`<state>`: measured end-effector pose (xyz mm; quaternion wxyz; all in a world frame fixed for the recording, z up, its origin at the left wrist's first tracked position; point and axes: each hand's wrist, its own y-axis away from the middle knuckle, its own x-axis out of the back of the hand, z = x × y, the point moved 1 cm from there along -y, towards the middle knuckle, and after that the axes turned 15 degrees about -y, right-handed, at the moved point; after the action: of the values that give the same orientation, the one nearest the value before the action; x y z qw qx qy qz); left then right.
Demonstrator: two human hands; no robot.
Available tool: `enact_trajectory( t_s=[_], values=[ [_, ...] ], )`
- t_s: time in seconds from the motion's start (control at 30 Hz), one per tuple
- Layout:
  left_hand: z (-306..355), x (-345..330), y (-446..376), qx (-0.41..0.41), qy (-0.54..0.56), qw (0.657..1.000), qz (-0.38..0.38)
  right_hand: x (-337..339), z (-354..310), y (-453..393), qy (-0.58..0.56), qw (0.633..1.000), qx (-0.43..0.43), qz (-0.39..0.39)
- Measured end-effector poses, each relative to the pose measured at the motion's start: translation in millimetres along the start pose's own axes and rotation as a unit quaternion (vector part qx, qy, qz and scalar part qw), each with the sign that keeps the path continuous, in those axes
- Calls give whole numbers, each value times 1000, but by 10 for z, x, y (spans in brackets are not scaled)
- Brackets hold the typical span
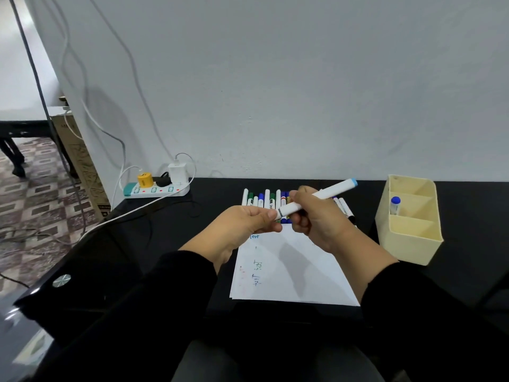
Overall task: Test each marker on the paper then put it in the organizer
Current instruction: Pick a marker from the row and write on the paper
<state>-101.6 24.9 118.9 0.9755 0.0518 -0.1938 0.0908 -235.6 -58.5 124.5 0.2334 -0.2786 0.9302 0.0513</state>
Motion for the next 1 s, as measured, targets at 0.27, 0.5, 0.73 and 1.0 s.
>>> enact_trajectory(
  t_s=[0.27,0.5,0.73,1.0],
  values=[
    [-55,-6,-61,12,-81,997,-5,58,143,-50,-1,998,-52,19],
    [-374,59,-195,39,-178,982,58,254,72,-160,48,987,14,152],
    [-1248,-31,-285,223,-476,844,106,687,128,-168,201,910,159,326],
    [-1317,-98,-293,209,-545,806,101,966,61,-124,302,821,176,451]
  ],
)
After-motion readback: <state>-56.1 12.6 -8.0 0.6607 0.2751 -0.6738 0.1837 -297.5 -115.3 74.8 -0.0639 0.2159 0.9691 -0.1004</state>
